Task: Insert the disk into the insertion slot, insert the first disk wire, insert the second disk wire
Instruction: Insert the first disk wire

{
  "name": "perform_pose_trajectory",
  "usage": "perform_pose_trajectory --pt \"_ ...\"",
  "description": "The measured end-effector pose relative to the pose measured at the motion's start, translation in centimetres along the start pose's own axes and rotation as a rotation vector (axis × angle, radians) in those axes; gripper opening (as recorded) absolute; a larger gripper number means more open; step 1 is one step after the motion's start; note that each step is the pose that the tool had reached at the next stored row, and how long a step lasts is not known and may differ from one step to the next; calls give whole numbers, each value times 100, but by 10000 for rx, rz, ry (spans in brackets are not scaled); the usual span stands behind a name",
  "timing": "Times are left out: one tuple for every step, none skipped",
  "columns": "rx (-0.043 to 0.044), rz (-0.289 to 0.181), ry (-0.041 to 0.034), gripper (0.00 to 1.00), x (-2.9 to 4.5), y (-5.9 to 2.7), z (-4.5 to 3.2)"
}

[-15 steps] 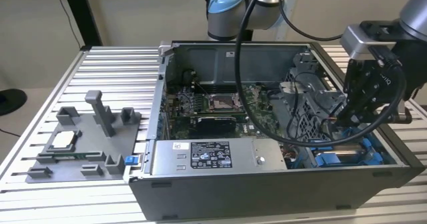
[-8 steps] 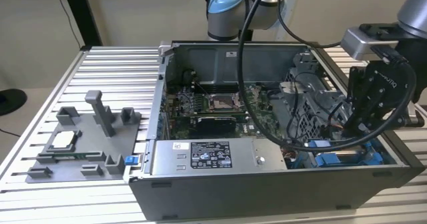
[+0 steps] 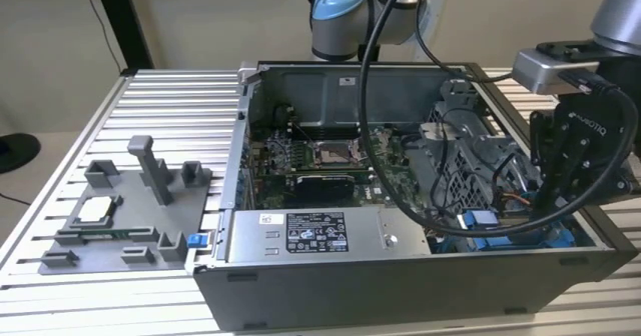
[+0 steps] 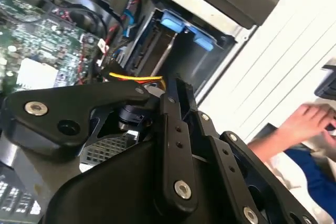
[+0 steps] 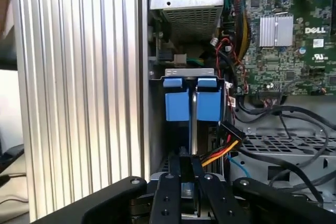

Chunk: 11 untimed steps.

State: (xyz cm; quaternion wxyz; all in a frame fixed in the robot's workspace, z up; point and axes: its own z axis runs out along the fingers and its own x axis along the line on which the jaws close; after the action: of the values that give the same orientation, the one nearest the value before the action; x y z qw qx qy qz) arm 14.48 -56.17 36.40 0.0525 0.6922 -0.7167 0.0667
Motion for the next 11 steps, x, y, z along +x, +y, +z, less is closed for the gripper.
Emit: perform_pose_trajectory --pt "80 -6 97 0 0 2 0" --pt "186 -4 190 0 0 6 0" --pt "241 -1 221 0 0 10 0" --pt "252 -2 220 0 1 12 1" --pt "253 -3 222 0 1 12 0" --pt "253 -4 223 0 1 12 0" --pt "254 -4 224 0 1 12 -1" --pt "253 -4 222 0 0 13 0" --pt "253 -3 223 0 0 13 -1" --pt "253 -4 223 0 0 13 0" --pt "254 -3 223 0 0 13 0"
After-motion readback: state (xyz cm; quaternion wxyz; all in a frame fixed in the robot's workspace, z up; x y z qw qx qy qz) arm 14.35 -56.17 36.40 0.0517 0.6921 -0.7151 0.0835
